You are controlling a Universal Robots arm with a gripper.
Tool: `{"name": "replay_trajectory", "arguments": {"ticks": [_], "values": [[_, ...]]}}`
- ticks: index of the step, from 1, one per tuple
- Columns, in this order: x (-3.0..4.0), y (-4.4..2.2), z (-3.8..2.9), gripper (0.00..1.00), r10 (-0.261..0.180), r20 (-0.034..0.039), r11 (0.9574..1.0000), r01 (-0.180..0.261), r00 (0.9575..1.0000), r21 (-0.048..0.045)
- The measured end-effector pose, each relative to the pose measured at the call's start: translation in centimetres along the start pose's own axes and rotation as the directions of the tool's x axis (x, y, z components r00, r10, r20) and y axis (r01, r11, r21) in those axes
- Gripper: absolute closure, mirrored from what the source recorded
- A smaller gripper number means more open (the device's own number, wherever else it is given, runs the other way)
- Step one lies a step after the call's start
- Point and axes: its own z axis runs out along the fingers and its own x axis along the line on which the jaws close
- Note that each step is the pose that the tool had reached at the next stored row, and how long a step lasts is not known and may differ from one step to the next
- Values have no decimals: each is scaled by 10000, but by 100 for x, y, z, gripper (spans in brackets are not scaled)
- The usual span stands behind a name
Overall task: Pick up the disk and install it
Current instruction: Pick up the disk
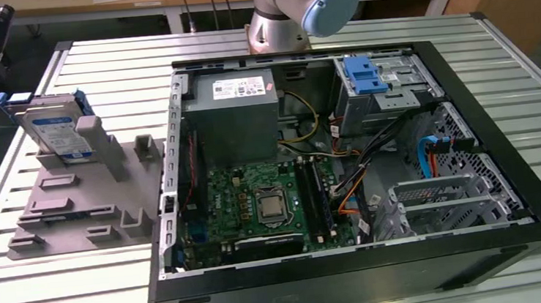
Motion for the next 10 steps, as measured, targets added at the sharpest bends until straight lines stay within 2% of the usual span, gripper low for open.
{"name": "replay_trajectory", "arguments": {"ticks": [3, 5, 7, 10], "values": [[0, 0, 1, 89, -402, -14, 9992, 402, 9992, 3], [0, 0, 1, 89, -756, -28, 9971, 756, 9971, 4], [1, 0, 1, 89, -1124, -43, 9937, 1124, 9937, 6], [1, 0, 1, 89, -1659, -65, 9861, 1659, 9861, 7]]}}
